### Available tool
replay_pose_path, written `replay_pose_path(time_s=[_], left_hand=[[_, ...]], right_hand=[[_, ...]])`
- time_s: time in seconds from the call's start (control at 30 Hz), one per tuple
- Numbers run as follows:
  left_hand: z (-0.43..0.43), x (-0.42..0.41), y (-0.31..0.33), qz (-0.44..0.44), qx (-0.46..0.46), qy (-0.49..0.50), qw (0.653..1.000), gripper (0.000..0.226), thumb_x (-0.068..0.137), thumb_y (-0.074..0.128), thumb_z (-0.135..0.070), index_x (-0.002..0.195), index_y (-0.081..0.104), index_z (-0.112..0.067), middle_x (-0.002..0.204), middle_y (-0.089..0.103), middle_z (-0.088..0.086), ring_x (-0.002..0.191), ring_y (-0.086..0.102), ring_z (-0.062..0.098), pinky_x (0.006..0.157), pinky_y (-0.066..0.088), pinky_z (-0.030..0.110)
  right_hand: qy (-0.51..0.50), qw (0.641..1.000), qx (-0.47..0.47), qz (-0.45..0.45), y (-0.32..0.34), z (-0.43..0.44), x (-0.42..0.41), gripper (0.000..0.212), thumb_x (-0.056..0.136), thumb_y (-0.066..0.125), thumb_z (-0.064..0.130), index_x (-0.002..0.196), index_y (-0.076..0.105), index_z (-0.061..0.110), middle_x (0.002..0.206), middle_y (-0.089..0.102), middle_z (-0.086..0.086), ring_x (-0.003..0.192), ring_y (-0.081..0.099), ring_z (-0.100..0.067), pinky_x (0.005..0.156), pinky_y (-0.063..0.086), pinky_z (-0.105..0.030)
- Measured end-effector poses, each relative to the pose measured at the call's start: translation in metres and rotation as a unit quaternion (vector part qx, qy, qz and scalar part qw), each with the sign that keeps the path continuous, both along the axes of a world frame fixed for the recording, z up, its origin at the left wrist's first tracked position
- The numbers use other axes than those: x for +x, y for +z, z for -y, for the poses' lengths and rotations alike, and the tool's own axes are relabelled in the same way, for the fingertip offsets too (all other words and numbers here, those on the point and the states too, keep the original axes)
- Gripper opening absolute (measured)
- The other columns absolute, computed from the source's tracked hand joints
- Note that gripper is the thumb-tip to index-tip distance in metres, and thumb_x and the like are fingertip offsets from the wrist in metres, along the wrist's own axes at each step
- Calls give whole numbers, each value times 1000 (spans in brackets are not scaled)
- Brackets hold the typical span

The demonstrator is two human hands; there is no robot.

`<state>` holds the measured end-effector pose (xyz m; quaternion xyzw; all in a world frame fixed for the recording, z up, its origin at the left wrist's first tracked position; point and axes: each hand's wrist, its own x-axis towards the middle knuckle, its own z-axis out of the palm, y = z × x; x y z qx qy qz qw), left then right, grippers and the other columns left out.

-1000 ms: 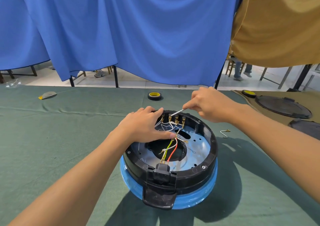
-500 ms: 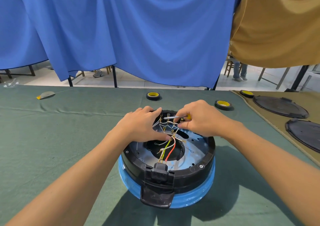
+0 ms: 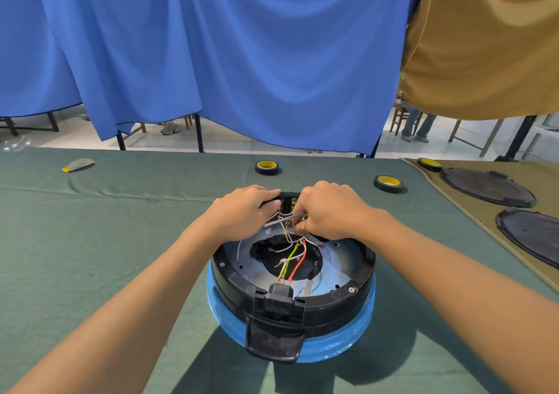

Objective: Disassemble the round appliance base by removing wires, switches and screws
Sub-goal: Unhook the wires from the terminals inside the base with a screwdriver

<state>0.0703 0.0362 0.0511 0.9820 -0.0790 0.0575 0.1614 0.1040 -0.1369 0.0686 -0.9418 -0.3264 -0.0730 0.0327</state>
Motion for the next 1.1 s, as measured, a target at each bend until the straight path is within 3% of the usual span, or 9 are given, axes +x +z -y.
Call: replay_pose_path(time_s=[0.27, 0.53, 0.7, 0.93, 1.1], left_hand=[[-1, -1, -1, 9, -5, 4, 1000, 44, 102, 37, -36, 146, 37, -32, 146, 43, -4, 130, 41, 23, 99, 39, 42], [1, -1, 0, 11, -6, 0, 1000, 45, 101, 38, -37, 146, 38, -32, 144, 45, -2, 126, 45, 23, 97, 41, 43], [1, -2, 0, 14, -7, 0, 1000, 44, 101, 39, -37, 145, 39, -32, 141, 48, -2, 122, 48, 23, 93, 42, 40], [0, -1, 1, 8, 6, -10, 1000, 46, 102, 38, -37, 147, 36, -29, 141, 47, 0, 119, 49, 22, 90, 43, 39], [0, -3, 1, 17, 11, -3, 1000, 45, 101, 39, -39, 145, 37, -33, 141, 46, -2, 123, 47, 23, 92, 43, 41]], right_hand=[[15, 999, -39, -27, 4, -4, 1, 12, 85, 68, 34, 95, 74, 32, 94, 69, 2, 86, 59, -21, 65, 37, -31], [29, 998, -32, -40, 5, -2, -4, 17, 84, 69, 40, 93, 74, 27, 79, 61, 4, 77, 54, -19, 62, 37, -31], [41, 998, -53, 1, 1, -6, -8, 13, 86, 62, 29, 92, 70, 21, 81, 62, -1, 79, 58, -26, 60, 38, -32], [11, 999, -11, -36, 6, -5, -7, 13, 88, 59, 28, 96, 68, 25, 84, 57, 1, 82, 53, -23, 63, 35, -30], [10, 997, 32, -76, 18, 1, -8, 12, 88, 62, 26, 88, 73, 24, 90, 67, 1, 88, 52, -18, 73, 48, -36]])
